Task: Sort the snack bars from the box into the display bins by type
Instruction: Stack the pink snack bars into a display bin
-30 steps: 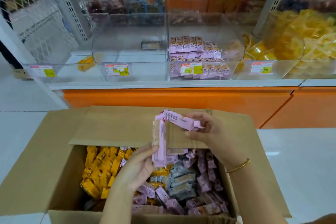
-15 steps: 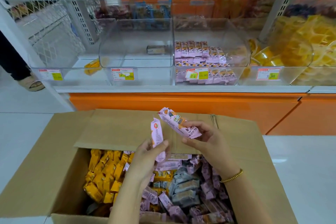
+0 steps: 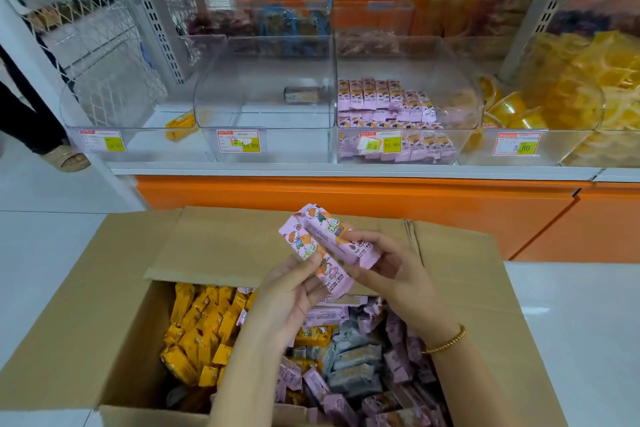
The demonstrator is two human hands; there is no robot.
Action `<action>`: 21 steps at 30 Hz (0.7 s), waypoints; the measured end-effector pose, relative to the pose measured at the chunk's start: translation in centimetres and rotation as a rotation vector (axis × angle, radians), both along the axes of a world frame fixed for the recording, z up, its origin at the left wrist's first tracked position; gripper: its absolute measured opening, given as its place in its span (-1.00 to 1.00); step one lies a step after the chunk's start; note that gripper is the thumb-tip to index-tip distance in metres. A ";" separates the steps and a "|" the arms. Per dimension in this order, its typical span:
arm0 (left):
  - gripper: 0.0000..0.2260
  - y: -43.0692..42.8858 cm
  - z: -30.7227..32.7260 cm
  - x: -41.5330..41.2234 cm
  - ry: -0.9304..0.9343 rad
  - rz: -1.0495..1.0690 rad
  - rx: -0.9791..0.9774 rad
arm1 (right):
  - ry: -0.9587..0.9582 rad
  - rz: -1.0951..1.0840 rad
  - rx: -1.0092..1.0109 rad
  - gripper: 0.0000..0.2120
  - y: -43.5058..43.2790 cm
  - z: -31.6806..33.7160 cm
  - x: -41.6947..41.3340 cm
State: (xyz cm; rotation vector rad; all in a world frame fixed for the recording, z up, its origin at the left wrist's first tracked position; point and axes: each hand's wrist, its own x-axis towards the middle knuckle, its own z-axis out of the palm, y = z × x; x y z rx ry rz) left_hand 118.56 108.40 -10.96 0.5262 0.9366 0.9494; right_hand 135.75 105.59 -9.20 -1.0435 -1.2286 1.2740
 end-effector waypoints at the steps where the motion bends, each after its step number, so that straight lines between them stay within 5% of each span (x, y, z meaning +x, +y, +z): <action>1: -0.63 0.2 0.3 0.1 -0.005 -0.020 0.021 | 0.004 0.025 0.002 -0.71 -0.1 0.1 0.2; 3: -0.62 0.6 1.3 0.6 0.029 -0.063 0.096 | -0.076 0.023 -0.001 -0.75 0.0 0.7 0.4; 8: -0.74 2.9 4.2 3.9 0.180 -0.036 0.273 | -0.664 -0.294 0.201 -0.61 2.6 2.3 0.4; 11: -0.93 5.6 6.6 6.4 0.220 -0.078 0.359 | -0.720 -0.419 0.268 -0.66 5.1 4.2 1.5; 14: -0.75 9.7 8.7 8.1 0.260 -0.107 0.472 | -0.693 -0.492 0.271 -0.63 8.8 6.7 3.6; 16: -0.82 12.9 9.2 8.6 0.489 -0.005 0.592 | -0.672 -0.568 0.215 -0.65 12.4 8.2 5.5; 19: -0.66 16.9 9.0 8.5 1.021 0.114 0.781 | -0.760 -0.705 0.035 -0.66 19.3 9.5 9.5; 21: -0.58 18.6 8.7 8.8 1.121 0.141 0.873 | -0.870 -0.730 -0.115 -0.58 24.0 9.6 12.0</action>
